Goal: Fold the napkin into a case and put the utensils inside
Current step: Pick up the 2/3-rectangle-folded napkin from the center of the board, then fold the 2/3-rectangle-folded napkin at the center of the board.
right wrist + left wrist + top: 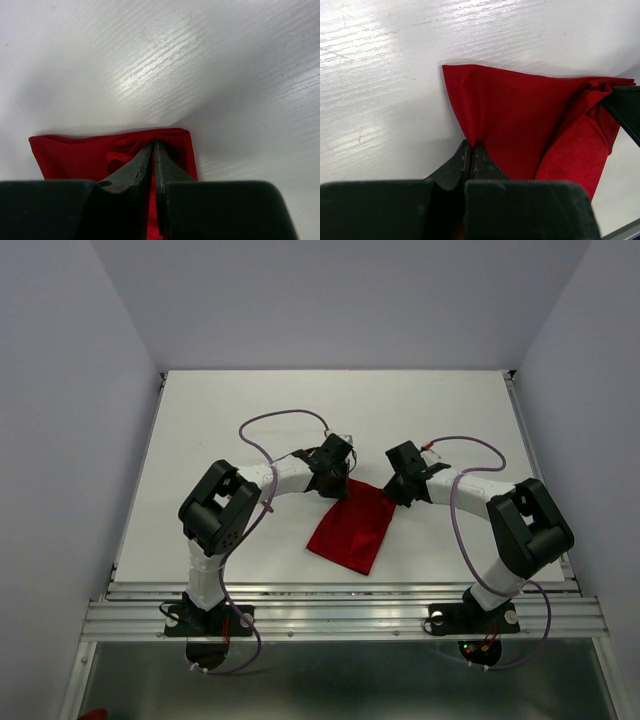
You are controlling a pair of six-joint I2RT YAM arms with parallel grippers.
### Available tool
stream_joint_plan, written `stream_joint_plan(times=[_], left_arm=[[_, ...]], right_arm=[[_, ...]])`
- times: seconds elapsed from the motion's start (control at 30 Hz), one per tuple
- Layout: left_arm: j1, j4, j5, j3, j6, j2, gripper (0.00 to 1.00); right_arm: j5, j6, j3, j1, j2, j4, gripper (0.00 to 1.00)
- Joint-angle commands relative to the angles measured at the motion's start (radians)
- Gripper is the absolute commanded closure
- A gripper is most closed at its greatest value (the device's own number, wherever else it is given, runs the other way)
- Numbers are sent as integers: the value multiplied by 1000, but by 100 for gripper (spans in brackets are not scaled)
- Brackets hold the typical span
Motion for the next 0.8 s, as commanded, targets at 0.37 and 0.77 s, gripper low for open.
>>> stream_joint_plan(times=[0.37,0.77], left_arm=[[-15,-73,61,53,-71,-134,100],[-54,13,160,53,-148,-141,100]], right_arm=[[3,104,-48,4,29,-98,92],[2,152,-51,4,51,-82,92]])
